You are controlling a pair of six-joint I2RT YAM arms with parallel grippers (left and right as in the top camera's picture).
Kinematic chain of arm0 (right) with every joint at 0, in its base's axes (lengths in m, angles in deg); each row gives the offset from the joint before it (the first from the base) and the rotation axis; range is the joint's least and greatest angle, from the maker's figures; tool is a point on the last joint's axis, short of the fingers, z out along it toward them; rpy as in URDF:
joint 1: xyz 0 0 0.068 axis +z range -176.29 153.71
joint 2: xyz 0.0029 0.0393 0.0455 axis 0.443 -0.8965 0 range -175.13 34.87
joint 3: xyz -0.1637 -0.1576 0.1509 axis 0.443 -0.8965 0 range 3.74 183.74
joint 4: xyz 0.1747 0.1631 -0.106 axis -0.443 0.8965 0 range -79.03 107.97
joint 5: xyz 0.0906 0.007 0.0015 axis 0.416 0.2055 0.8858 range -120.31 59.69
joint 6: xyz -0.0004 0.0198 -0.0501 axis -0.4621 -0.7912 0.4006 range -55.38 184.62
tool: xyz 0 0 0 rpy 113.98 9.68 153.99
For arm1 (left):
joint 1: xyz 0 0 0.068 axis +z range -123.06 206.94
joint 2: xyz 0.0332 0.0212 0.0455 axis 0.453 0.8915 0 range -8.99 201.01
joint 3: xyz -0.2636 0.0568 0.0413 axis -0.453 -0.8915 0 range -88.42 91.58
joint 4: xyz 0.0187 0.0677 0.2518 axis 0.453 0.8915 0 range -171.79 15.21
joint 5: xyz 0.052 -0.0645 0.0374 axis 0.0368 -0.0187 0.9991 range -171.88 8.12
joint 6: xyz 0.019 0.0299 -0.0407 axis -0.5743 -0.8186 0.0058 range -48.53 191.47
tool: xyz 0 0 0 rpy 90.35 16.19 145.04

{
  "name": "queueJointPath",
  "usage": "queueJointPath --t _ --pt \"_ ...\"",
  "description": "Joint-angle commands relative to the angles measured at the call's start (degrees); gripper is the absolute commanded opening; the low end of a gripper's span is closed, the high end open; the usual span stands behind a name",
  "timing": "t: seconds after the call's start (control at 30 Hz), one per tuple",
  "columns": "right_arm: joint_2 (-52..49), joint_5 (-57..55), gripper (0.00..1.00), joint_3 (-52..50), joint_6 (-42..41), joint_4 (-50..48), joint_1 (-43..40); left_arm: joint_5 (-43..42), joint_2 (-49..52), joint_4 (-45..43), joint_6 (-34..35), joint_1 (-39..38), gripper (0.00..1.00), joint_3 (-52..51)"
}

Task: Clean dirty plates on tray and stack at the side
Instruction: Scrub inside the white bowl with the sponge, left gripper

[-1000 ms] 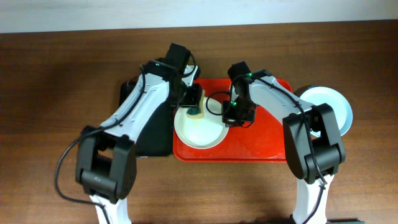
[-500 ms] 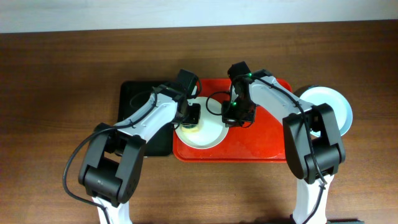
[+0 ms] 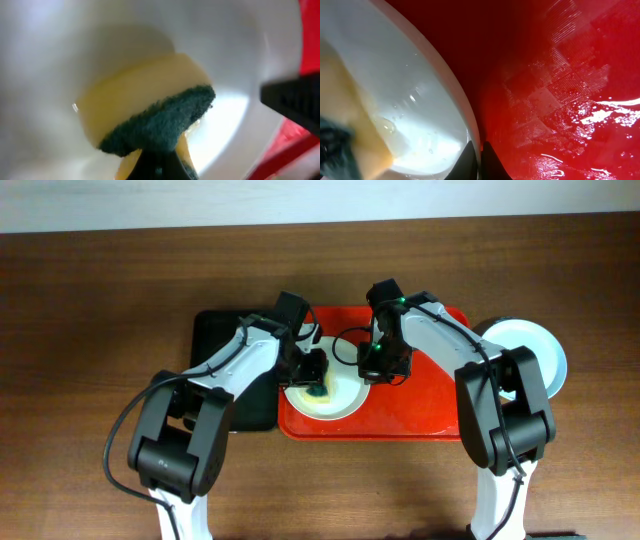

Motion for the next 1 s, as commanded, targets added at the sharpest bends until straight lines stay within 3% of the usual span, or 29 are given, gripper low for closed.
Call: queueJointPath --t 0.0,0.2,0.67,0.77,0.97 --pt "-0.3 -0.4 0.04 -0.4 -0.3 -0.2 0.6 -4.9 -2.5 3.6 -2.5 1.5 0.00 5.0" --pt "-0.3 -0.4 0.04 -0.4 -0.3 -0.3 0.6 9.2 -9.5 4.5 -2.5 1.4 0.00 6.6" --pt "-0.3 -0.4 0.04 -0.4 -0.3 -0.5 0.6 15.7 4.2 0.4 -1.2 -1.3 0.01 4.9" --pt "-0.3 -0.4 0.04 -0.4 -0.3 -0.5 0.6 11.7 6.8 0.3 -0.1 -1.3 0.01 4.9" --pt "-0.3 -0.4 0.04 -0.4 -0.3 -0.5 0.6 -7.9 8.7 1.0 -2.2 -1.6 0.00 4.9"
